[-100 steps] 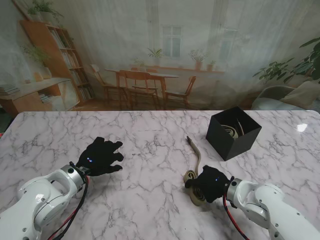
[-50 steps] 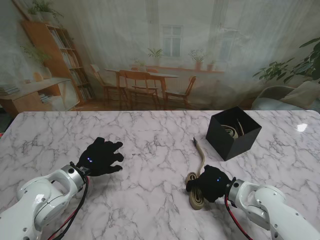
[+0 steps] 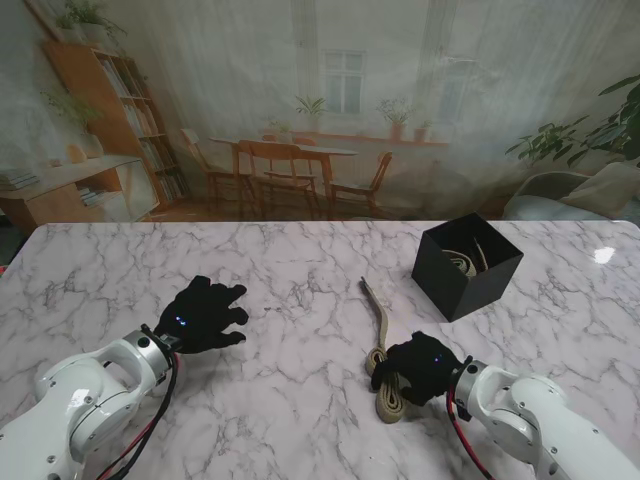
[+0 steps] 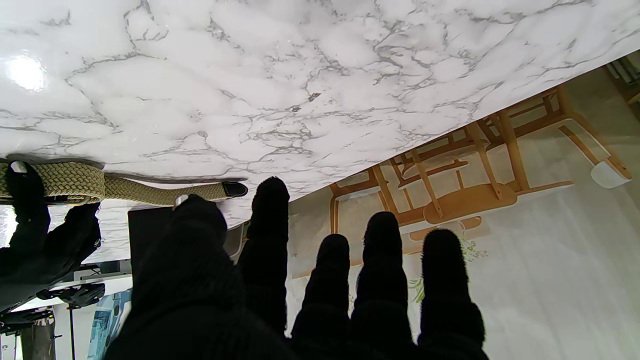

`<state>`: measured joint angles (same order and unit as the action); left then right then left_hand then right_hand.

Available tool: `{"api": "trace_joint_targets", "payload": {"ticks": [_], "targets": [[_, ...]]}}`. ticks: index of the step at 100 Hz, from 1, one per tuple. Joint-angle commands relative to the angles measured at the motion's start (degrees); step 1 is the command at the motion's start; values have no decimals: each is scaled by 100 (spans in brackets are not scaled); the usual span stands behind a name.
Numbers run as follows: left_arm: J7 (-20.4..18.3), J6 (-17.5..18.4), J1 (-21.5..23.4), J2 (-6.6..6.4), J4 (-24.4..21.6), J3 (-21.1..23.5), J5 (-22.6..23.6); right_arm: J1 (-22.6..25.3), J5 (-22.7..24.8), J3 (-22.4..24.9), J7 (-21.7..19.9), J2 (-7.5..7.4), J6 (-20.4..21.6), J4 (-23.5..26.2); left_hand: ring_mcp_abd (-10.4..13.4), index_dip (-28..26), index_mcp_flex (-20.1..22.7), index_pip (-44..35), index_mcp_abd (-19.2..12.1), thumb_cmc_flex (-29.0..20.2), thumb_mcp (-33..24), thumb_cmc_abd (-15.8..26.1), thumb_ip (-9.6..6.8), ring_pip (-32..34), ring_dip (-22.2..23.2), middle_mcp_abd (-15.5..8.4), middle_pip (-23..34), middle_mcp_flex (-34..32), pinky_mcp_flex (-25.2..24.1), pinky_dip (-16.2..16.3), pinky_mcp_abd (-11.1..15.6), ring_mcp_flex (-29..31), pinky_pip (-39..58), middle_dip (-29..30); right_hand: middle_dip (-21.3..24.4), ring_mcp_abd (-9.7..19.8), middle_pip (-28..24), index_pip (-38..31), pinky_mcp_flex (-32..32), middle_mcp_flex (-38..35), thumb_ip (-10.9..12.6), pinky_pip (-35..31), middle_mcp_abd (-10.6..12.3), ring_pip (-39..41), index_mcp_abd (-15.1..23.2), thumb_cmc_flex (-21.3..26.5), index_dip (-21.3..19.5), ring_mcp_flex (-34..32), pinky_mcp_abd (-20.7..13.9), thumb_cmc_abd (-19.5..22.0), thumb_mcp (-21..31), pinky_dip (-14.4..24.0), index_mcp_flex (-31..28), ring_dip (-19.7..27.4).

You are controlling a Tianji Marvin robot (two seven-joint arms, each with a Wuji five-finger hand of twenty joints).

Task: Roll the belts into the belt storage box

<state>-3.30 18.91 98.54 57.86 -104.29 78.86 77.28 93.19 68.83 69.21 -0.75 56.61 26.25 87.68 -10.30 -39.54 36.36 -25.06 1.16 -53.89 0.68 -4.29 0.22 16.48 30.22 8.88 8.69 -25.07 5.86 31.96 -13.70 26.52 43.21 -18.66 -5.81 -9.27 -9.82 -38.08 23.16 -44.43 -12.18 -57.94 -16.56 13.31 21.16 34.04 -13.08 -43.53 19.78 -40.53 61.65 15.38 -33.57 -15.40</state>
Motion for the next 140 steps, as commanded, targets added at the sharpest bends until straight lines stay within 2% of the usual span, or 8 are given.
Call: {"api": "trace_joint_targets", "payload": {"ticks": [1,21,36,55,96,107,123,140], "targets": [[-88,16,-3,-2,6,-16,6,112,64,-38,5,18,-50,-90,-105,-75,-24,63,55,-61,47,218,134,-171,-64,64,-103,49,-79,24,-183,7,-197,56,258,141,944,-3126,-23,596,-373,13,288,-5,-617,-615,25,74,225,138,-459,-85,-1664,152],[-76,12,6,-2,3,-8,18,239,72,29,228,57,-298,-24,-107,-72,-26,67,52,-51,52,222,135,-172,-64,67,-102,43,-78,25,-183,4,-194,56,225,282,861,-3206,34,176,-316,-79,631,205,-861,-632,29,-90,220,232,-324,-79,-1627,92],[-74,21,-5,-3,8,-17,19,397,-23,133,165,93,-494,148,-103,-74,-18,64,51,-60,47,218,134,-170,-64,64,-104,43,-77,26,-181,10,-192,57,252,206,985,-3260,-138,556,-260,-48,528,159,-821,-677,40,163,474,217,-250,-94,-1628,104],[-64,33,-20,-3,17,-29,13,519,-51,195,285,134,-747,278,-105,-74,-18,66,52,-43,51,226,134,-173,-64,61,-105,45,-83,25,-178,5,-196,57,238,225,951,-3320,-362,506,-212,21,677,149,-960,-812,55,294,716,255,-230,-100,-1738,113],[-39,31,-4,-2,22,-27,8,605,165,117,634,154,-1081,374,-105,-72,-25,73,52,-42,49,226,134,-176,-66,67,-107,45,-80,27,-184,-1,-194,57,237,-13,957,-2800,-935,553,-220,416,874,-110,-224,-1094,110,812,1025,328,-829,-265,-1992,293],[-37,26,-2,-1,23,-32,0,600,226,98,624,146,-1147,362,-104,-76,-17,67,46,-43,48,226,134,-172,-65,61,-107,45,-80,26,-179,10,-197,57,239,-213,977,-2812,-926,683,-198,428,763,-191,-183,-1012,63,939,1051,296,-829,-280,-2057,338],[-56,28,-7,-1,23,-37,-9,577,125,51,617,163,-1277,302,-103,-74,-23,71,57,-40,50,228,135,-176,-66,61,-107,46,-83,25,-184,3,-202,57,292,-615,1027,-2889,-863,1006,-240,499,312,-421,-358,-931,74,1073,1097,194,-631,-384,-2262,606],[-77,40,-11,-3,22,-44,-12,549,89,-10,856,186,-1449,173,-102,-74,-22,72,49,-29,52,229,136,-174,-65,63,-108,47,-89,25,-185,7,-206,57,323,-526,1049,-2882,-1041,1234,-276,644,38,-593,-342,-951,126,1321,978,132,-588,-472,-2345,720]]}}
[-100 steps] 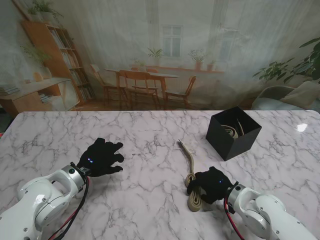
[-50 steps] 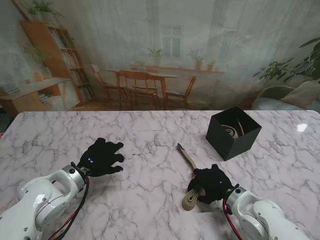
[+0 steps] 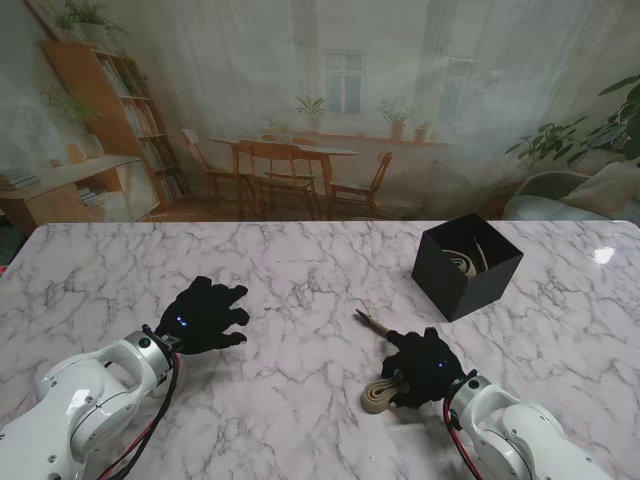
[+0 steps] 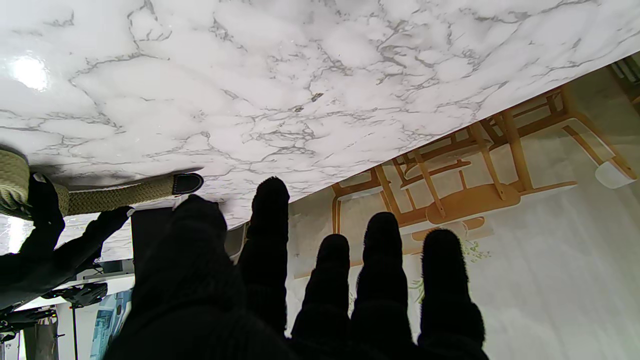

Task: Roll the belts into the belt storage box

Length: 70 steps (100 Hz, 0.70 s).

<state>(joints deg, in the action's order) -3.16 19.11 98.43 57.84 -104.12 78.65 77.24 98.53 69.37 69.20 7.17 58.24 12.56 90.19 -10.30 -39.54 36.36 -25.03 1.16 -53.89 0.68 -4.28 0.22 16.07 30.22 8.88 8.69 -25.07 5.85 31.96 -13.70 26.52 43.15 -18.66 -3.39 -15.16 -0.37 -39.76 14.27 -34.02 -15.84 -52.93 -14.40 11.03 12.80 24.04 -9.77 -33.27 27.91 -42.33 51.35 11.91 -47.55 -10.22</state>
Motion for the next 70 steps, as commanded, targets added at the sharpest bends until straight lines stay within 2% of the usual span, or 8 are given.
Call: {"api": "trace_joint_targets", "payload": {"ticks": [1,14,26,32,46,56,66,70], "targets": [[-91,20,-1,-1,5,-23,-8,15,44,-14,89,22,-87,-85,-100,-73,-24,70,50,-20,56,233,138,-136,-65,62,-108,46,-92,24,-183,1,-201,57,82,82,103,-2712,-176,200,86,153,-190,-371,515,39,-204,308,134,315,441,-132,-949,207],[-93,23,-14,-1,13,-35,-18,4,137,-60,317,27,-213,-154,-105,-66,-27,78,56,3,63,237,138,-137,-65,62,-110,49,-88,25,-176,0,-203,58,103,71,128,-2724,-250,334,90,153,-241,-414,580,2,-215,418,41,299,459,-142,-952,240],[-112,27,-44,-1,32,-63,-45,-24,82,-121,429,50,-391,-218,-103,-36,-77,127,86,69,74,263,137,-138,-66,60,-115,60,-84,25,-179,-3,-204,59,122,-42,131,-2773,-218,466,100,126,-500,-435,409,53,-214,412,40,237,534,-142,-975,269],[-136,27,-55,-2,36,-73,-58,-31,23,-128,387,60,-453,-226,-102,-25,-82,143,95,95,76,270,135,-141,-66,64,-116,61,-89,26,-182,-7,-205,60,128,-63,131,-2775,-213,490,92,134,-536,-446,355,73,-187,401,13,205,572,-151,-1008,281],[-156,29,-55,-3,30,-75,-57,-48,-10,-143,350,63,-506,-254,-106,-31,-64,144,99,114,68,271,131,-143,-67,71,-122,63,-93,27,-177,-8,-209,62,128,31,102,-2781,-216,416,79,153,-273,-426,369,47,-184,362,-14,271,591,-170,-954,283],[-158,29,-61,-4,34,-79,-56,-63,18,-166,368,55,-504,-292,-113,-35,-57,144,100,124,69,269,131,-143,-66,70,-125,65,-94,26,-181,-10,-212,62,123,281,97,-2817,-355,325,112,128,92,-346,503,-8,-270,452,-86,387,555,-161,-748,237],[-163,31,-63,-4,33,-79,-54,-115,185,-220,633,32,-486,-403,-108,-40,-52,144,101,124,63,266,129,-144,-66,76,-125,60,-94,29,-189,-12,-210,61,118,419,96,-2837,-599,287,122,76,139,-237,662,-70,-274,628,-345,445,544,-123,-682,168],[-162,29,-59,-4,31,-77,-51,-133,231,-237,700,24,-468,-430,-105,-40,-54,145,96,130,65,265,130,-145,-67,75,-126,61,-95,29,-180,-13,-211,61,118,362,99,-2853,-701,297,125,109,150,-265,681,-79,-275,727,-370,451,544,-132,-682,176]]}}
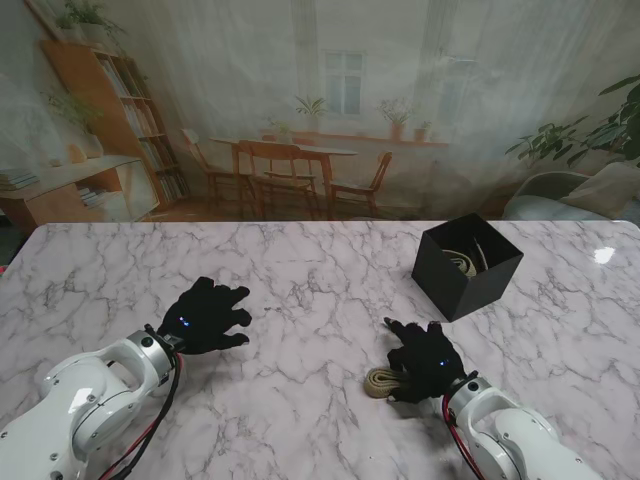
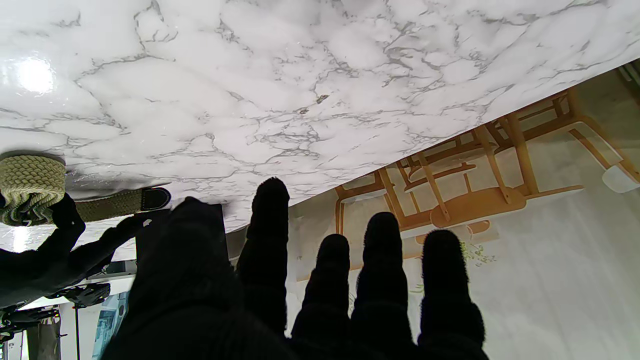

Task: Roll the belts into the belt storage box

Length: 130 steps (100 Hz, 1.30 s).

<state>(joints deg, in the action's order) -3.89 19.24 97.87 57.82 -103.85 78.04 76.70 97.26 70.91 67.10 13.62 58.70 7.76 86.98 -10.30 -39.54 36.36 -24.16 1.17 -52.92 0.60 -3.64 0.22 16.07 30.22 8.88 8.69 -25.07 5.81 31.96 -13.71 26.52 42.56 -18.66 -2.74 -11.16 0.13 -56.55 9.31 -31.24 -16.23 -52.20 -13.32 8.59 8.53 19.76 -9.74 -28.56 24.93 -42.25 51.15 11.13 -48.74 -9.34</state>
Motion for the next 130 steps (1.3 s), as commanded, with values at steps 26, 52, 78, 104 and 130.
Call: {"api": "trace_joint_targets", "payload": {"ticks": [26,52,78,104,130], "targets": [[-86,14,24,-2,-10,0,23,-31,-60,-66,202,16,-61,-185,-107,-40,-51,65,98,46,72,205,131,-145,-67,74,-131,63,-93,29,-182,-13,-160,61,110,-1033,88,-1237,-403,433,123,930,-274,-876,1120,462,-161,499,540,328,616,-649,-594,618],[-69,22,24,-3,-4,1,25,91,-620,-29,-207,122,-498,-25,-105,-39,-49,70,93,68,77,211,131,-151,-70,70,-134,65,-121,18,-198,-17,-190,61,156,-565,110,-1246,-348,710,148,950,120,-866,863,742,-267,613,1499,443,468,-957,-418,648],[-65,5,43,-2,-12,13,36,23,-724,-75,47,142,-373,-205,-96,-37,-48,74,96,57,68,204,129,-158,-73,64,-138,63,-137,-1,-235,-14,-239,62,125,197,86,-1405,1095,464,147,-340,347,355,751,778,-255,-77,524,491,554,-274,-377,-98],[-93,7,11,-3,3,-20,13,-144,-478,-86,269,57,545,-399,-102,-44,-56,71,94,49,69,196,129,-155,-71,69,-137,68,-111,7,-226,-7,-231,60,109,364,73,-1497,846,364,129,-201,531,403,1025,594,-236,79,306,516,667,-213,-331,-142],[-111,-4,26,-3,-5,-8,21,-226,-47,-160,652,-29,820,-445,-104,-42,-50,72,92,58,70,200,129,-154,-70,67,-135,65,-113,11,-225,-11,-228,60,77,476,58,-1502,82,159,123,-167,579,262,1454,326,-196,239,-324,606,649,-64,-262,-74]]}}
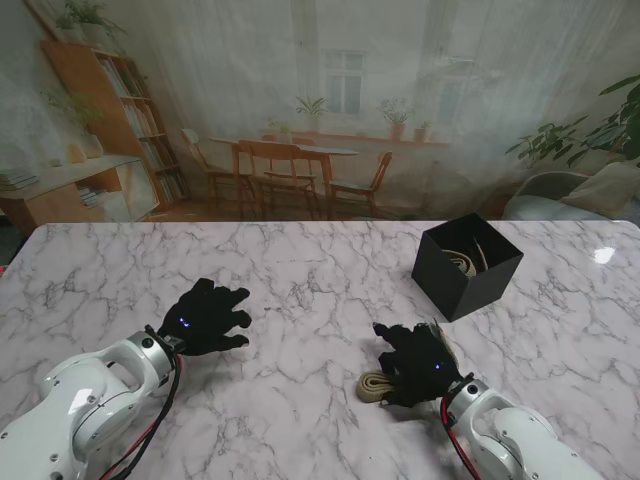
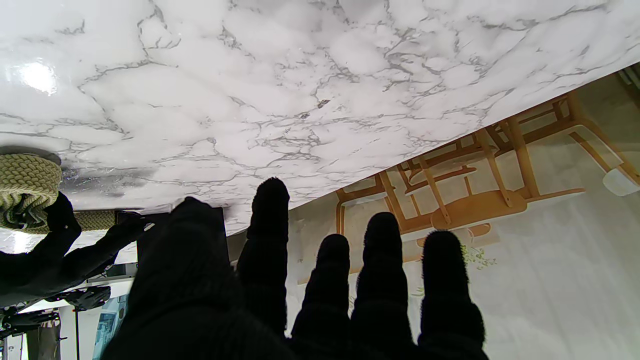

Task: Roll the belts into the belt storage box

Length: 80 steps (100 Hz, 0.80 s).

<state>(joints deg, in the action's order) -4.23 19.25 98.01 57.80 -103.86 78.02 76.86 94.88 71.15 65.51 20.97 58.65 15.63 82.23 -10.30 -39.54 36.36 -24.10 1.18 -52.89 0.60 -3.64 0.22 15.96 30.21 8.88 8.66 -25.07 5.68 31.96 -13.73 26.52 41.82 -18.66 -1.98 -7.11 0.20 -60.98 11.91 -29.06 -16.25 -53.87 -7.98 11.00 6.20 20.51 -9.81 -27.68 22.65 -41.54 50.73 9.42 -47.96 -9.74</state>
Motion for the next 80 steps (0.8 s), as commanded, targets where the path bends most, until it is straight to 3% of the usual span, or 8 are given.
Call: {"api": "trace_joint_targets", "payload": {"ticks": [1,22,27,34,42,53,68,80], "targets": [[-77,-6,12,-1,-3,-6,6,14,-63,-1,-80,-25,33,35,-103,-43,-48,64,92,54,70,199,129,-142,-69,65,-131,62,-101,11,-222,-10,-156,59,2,68,51,-1061,-193,-60,125,1,41,20,1689,249,-190,155,-97,534,688,109,-342,-33],[-80,-14,25,-2,-8,5,18,78,37,70,-188,-56,142,138,-101,-46,-45,60,97,47,69,195,129,-141,-68,71,-129,61,-98,13,-224,-11,-153,59,-15,35,35,-695,-324,-189,121,62,37,-23,1819,183,-28,178,-109,541,587,135,-52,-6],[-84,-17,29,-2,-8,6,19,98,106,86,-261,-76,157,163,-98,-46,-47,60,89,45,68,196,129,-139,-68,64,-130,62,-97,13,-220,-5,-152,59,-22,-17,41,-190,-322,-201,144,102,-102,-59,1578,70,20,159,-88,569,426,156,376,20],[-85,-21,30,-2,-6,4,19,118,171,97,-329,-95,154,183,-102,-48,-45,57,91,46,70,195,130,-142,-69,66,-129,62,-97,12,-217,-10,-153,59,-31,-64,36,501,-336,-226,282,143,-207,-76,1151,-194,-259,154,-71,693,250,183,391,32],[-96,-21,29,-3,-6,2,19,144,172,107,-359,-94,128,198,-92,-51,-45,54,86,36,67,190,129,-140,-69,57,-127,57,-95,12,-217,-6,-153,58,-83,-112,-7,1649,-376,-212,912,183,-278,-81,638,-551,-1052,179,-53,943,106,184,499,36],[-107,-15,32,-4,-9,6,22,198,152,138,-372,-82,71,249,-93,-48,-47,57,84,49,70,196,130,-142,-69,59,-129,63,-101,11,-216,-10,-156,59,-363,-151,-448,2349,-437,102,965,208,-358,-84,121,-656,-1086,229,-37,1095,-341,169,968,37],[-108,-21,39,-3,-11,17,25,349,237,283,-583,-86,-20,481,-102,-47,-49,57,89,45,69,192,130,-141,-69,69,-128,61,-102,10,-218,-7,-159,59,-895,-191,-1594,2974,-527,1033,1006,267,-480,-129,-420,-781,-963,363,-42,1418,-1207,127,1617,61],[-102,-23,38,-2,-7,17,18,399,248,327,-686,-84,-77,541,-104,-34,-74,76,108,58,73,202,131,-141,-69,63,-128,65,-96,11,-224,-7,-157,59,-992,-195,-1856,2926,-547,1148,1098,275,-502,-118,-510,-732,-1017,368,-35,1365,-1395,116,1551,58]]}}
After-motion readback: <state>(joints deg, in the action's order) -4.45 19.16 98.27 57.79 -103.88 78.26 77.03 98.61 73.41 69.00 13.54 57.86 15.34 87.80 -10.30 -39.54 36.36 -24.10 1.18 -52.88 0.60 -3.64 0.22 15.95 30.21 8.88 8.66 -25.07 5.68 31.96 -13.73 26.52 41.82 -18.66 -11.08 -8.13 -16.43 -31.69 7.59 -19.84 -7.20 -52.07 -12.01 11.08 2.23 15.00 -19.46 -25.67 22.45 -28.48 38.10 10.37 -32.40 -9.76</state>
